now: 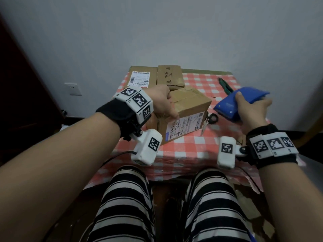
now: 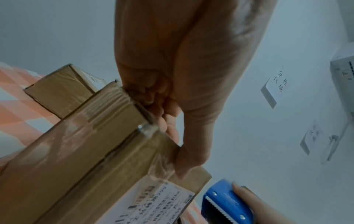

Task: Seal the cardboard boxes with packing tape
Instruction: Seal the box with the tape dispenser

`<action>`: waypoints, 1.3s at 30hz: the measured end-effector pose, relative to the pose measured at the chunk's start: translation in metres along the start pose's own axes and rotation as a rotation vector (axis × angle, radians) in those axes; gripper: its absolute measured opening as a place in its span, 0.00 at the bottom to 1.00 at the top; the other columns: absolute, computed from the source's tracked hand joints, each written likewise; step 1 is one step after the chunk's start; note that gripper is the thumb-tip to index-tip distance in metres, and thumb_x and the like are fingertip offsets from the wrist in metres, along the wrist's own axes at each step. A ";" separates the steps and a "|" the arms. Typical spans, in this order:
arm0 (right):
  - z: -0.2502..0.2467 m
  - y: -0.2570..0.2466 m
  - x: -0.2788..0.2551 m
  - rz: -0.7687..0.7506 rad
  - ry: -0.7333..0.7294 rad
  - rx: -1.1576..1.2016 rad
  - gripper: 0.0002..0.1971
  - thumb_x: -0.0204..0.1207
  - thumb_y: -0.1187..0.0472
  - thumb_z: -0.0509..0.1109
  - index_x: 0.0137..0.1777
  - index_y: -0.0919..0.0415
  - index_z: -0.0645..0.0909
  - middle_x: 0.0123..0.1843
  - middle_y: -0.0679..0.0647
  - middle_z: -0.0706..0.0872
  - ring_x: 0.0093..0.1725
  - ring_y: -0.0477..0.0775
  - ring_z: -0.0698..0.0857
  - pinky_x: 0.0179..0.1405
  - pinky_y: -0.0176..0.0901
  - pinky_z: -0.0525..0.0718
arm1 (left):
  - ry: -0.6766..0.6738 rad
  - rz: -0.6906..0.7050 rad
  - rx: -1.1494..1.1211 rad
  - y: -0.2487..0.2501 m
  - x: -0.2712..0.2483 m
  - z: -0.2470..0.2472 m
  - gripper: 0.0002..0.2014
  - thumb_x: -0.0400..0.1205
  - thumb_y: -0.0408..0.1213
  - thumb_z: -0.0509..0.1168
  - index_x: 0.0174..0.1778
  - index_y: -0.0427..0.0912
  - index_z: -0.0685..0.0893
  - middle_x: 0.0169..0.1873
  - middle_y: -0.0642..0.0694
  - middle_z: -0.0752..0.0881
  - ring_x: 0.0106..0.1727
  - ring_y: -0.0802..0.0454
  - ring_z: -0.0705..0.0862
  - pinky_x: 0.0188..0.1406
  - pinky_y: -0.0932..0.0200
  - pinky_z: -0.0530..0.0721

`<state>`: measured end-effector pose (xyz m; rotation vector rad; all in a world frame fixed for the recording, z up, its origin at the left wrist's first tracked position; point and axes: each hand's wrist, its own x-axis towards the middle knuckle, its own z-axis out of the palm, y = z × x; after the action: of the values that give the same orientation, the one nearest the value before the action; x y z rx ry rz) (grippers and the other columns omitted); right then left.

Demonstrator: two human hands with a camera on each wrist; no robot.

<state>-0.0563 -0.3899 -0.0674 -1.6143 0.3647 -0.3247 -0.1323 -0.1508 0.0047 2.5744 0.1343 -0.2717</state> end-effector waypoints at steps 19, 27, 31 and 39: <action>-0.008 0.008 0.004 0.531 -0.145 0.435 0.20 0.84 0.56 0.65 0.72 0.64 0.67 0.57 0.63 0.86 0.47 0.63 0.91 0.35 0.64 0.88 | 0.003 0.004 -0.036 -0.002 0.002 0.001 0.17 0.66 0.43 0.83 0.45 0.40 0.87 0.41 0.46 0.91 0.51 0.49 0.88 0.54 0.52 0.88; -0.013 -0.018 -0.023 0.468 -0.096 0.309 0.23 0.88 0.65 0.59 0.80 0.63 0.61 0.44 0.59 0.77 0.33 0.56 0.79 0.01 0.43 0.69 | 0.022 0.042 -0.087 -0.004 -0.004 0.002 0.15 0.67 0.42 0.82 0.41 0.41 0.86 0.37 0.48 0.90 0.43 0.53 0.87 0.39 0.60 0.87; -0.018 -0.027 -0.032 0.462 -0.098 0.221 0.26 0.88 0.65 0.59 0.83 0.64 0.57 0.64 0.62 0.76 0.33 0.57 0.77 -0.01 0.43 0.67 | 0.115 0.089 -0.144 -0.008 -0.015 0.006 0.14 0.66 0.42 0.82 0.35 0.43 0.83 0.28 0.53 0.84 0.32 0.59 0.81 0.28 0.65 0.76; -0.020 -0.031 -0.054 0.454 -0.116 0.303 0.23 0.89 0.66 0.55 0.82 0.67 0.57 0.71 0.63 0.76 0.12 0.57 0.80 -0.02 0.40 0.62 | 0.198 0.160 -0.138 -0.012 -0.031 0.001 0.14 0.68 0.41 0.82 0.43 0.41 0.88 0.33 0.53 0.82 0.39 0.56 0.80 0.37 0.65 0.78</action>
<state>-0.1121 -0.3832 -0.0340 -1.2059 0.5508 0.0595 -0.1649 -0.1426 0.0048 2.4526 0.0179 0.0506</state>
